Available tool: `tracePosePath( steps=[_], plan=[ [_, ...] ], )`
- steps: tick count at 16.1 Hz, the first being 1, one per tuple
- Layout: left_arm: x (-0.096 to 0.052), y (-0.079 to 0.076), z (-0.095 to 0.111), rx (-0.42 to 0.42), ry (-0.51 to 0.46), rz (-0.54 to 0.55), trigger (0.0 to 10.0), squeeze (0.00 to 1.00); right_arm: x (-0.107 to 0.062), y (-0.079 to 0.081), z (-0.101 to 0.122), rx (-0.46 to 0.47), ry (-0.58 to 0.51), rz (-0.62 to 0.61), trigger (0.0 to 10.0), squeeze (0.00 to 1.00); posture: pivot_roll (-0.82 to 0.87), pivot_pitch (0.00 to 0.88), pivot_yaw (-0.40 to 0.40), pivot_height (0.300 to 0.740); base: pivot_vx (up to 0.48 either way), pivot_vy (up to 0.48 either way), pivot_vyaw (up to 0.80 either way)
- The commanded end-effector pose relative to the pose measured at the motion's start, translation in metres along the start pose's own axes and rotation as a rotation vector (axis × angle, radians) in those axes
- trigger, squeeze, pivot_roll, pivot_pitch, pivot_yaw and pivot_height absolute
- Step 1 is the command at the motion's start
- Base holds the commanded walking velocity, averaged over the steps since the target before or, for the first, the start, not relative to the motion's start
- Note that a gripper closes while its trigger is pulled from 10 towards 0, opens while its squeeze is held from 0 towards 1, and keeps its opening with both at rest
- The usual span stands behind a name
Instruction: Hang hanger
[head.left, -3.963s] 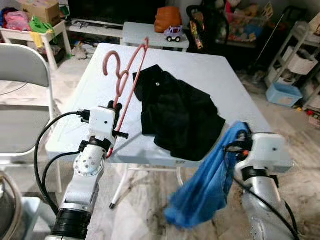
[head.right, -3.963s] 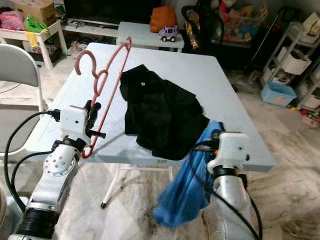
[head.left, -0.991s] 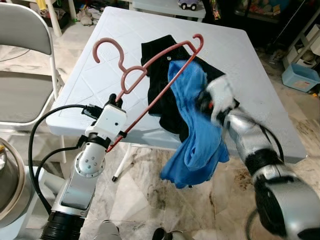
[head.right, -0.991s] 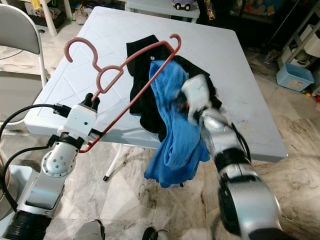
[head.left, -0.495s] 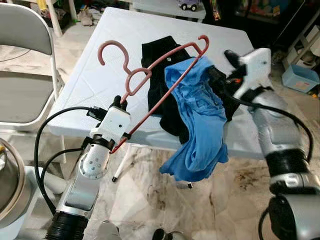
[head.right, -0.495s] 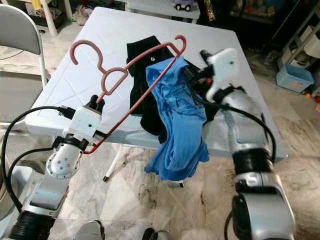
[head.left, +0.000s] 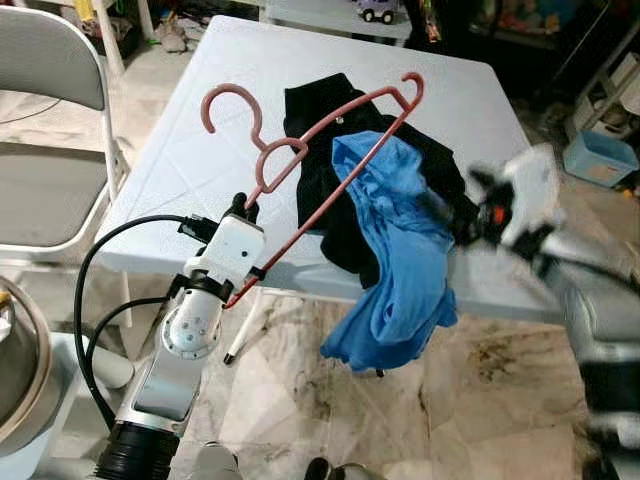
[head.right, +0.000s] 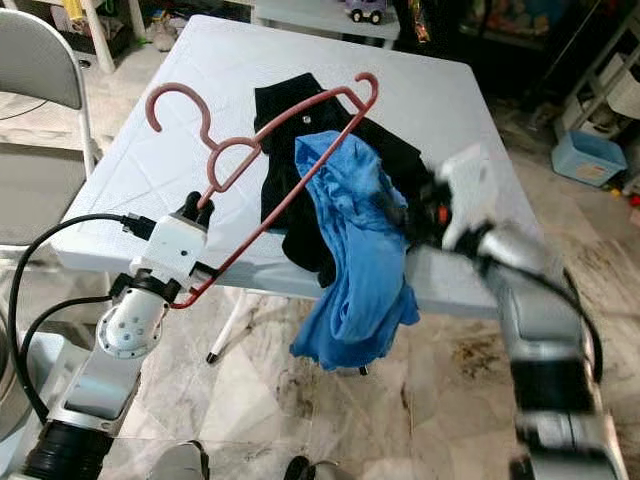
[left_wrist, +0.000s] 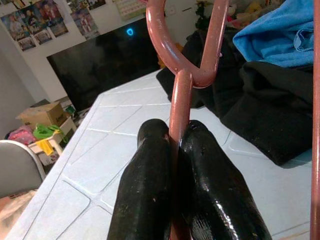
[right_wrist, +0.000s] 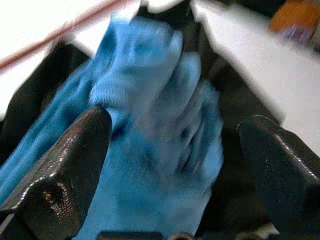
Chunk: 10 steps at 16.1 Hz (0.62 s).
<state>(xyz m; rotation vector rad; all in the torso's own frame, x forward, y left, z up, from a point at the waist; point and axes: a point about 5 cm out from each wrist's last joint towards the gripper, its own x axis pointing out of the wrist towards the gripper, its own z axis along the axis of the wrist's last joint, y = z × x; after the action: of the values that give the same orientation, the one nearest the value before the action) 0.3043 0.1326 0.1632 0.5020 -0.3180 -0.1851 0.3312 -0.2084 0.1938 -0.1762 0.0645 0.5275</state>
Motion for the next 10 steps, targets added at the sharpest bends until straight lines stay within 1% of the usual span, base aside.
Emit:
tracePosePath(
  steps=[1, 3, 4, 5, 6, 7, 8, 9, 10],
  plan=[
    [0.0, -0.006, 0.0, -0.012, -0.002, -0.028, 10.0, 0.0, -0.007, 0.003, -0.006, 0.014, 0.051, 0.026, 10.0, 1.0, 0.27, 0.105, -0.161, 0.74, 0.0, 0.0, 0.0],
    [0.0, -0.007, 0.0, -0.012, -0.005, -0.037, 10.0, 0.0, -0.013, 0.012, -0.016, 0.038, 0.112, 0.056, 10.0, 1.0, 0.27, 0.105, -0.158, 0.74, 0.0, 0.0, 0.0],
    [0.0, -0.006, -0.001, -0.012, -0.004, -0.037, 10.0, 0.0, -0.014, 0.014, -0.017, 0.046, 0.115, 0.055, 10.0, 1.0, 0.27, 0.105, -0.156, 0.74, 0.0, 0.0, 0.0],
    [0.001, -0.006, 0.0, -0.011, -0.006, -0.037, 10.0, 0.0, -0.016, 0.014, -0.021, 0.074, 0.132, 0.026, 10.0, 1.0, 0.27, 0.105, -0.16, 0.74, 0.0, 0.0, 0.0],
    [0.001, -0.006, -0.001, -0.01, -0.006, -0.037, 10.0, 0.0, -0.017, 0.017, -0.024, 0.1, 0.133, 0.021, 10.0, 1.0, 0.27, 0.104, -0.16, 0.74, 0.0, 0.0, 0.0],
    [0.001, -0.006, -0.001, -0.011, -0.005, -0.036, 10.0, 0.0, -0.018, 0.018, -0.025, 0.109, 0.134, 0.025, 10.0, 0.96, 0.27, 0.104, -0.16, 0.74, 0.0, 0.0, 0.0],
    [0.0, -0.006, -0.001, -0.013, -0.005, -0.035, 10.0, 0.0, -0.018, 0.03, -0.032, 0.17, 0.148, 0.036, 10.0, 0.0, 0.27, 0.102, -0.159, 0.74, 0.0, 0.0, 0.0],
    [0.0, -0.006, -0.001, -0.013, -0.005, -0.035, 10.0, 0.0, -0.018, 0.033, -0.033, 0.182, 0.15, 0.042, 10.0, 0.0, 0.27, 0.102, -0.159, 0.74, 0.0, 0.0, 0.0],
    [0.0, -0.006, 0.0, -0.014, -0.006, -0.035, 10.0, 0.0, -0.019, 0.043, -0.041, 0.21, 0.168, 0.059, 10.0, 0.0, 0.28, 0.103, -0.156, 0.74, 0.0, 0.0, 0.0]
  ],
)
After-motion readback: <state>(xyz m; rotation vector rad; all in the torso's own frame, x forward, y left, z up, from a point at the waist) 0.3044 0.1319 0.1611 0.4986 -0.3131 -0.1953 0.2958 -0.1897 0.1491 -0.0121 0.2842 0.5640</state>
